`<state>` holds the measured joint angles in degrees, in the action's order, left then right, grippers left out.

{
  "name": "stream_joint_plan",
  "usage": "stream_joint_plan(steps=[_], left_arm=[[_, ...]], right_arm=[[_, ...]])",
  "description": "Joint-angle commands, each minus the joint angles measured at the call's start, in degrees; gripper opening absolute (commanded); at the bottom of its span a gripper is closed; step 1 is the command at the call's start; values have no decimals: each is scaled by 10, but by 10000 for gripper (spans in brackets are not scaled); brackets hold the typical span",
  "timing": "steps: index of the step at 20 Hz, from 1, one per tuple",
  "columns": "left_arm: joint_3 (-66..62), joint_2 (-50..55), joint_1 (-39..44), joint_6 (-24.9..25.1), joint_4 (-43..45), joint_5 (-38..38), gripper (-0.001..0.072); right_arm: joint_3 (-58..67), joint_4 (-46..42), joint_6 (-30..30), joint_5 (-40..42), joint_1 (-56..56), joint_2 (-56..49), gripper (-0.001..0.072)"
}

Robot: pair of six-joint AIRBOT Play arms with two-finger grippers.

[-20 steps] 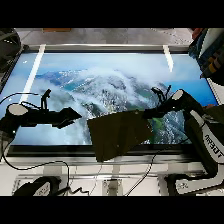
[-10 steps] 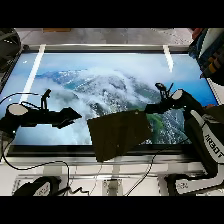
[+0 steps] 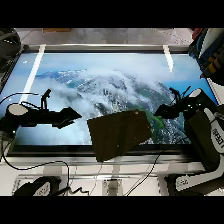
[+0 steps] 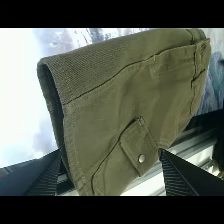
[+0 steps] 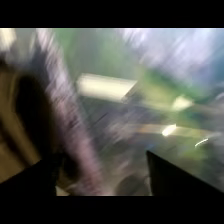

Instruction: Fold the clothes and pants, and hang the long-sleeved shirts on hangers.

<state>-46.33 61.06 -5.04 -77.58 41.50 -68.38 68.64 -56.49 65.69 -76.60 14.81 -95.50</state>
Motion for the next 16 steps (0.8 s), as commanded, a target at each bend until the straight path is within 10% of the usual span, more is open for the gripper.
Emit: stream_joint_plan(steps=[1, 10, 16], left_arm=[[-1, 0, -1, 0, 0, 0, 698], [-1, 0, -1, 0, 0, 0, 698], [-1, 0, -1, 30, 0, 3, 671]], right_arm=[[2, 92, -48, -63, -12, -47, 689], [2, 30, -71, 19, -163, -53, 626], [4, 25, -85, 51, -252, -53, 144]])
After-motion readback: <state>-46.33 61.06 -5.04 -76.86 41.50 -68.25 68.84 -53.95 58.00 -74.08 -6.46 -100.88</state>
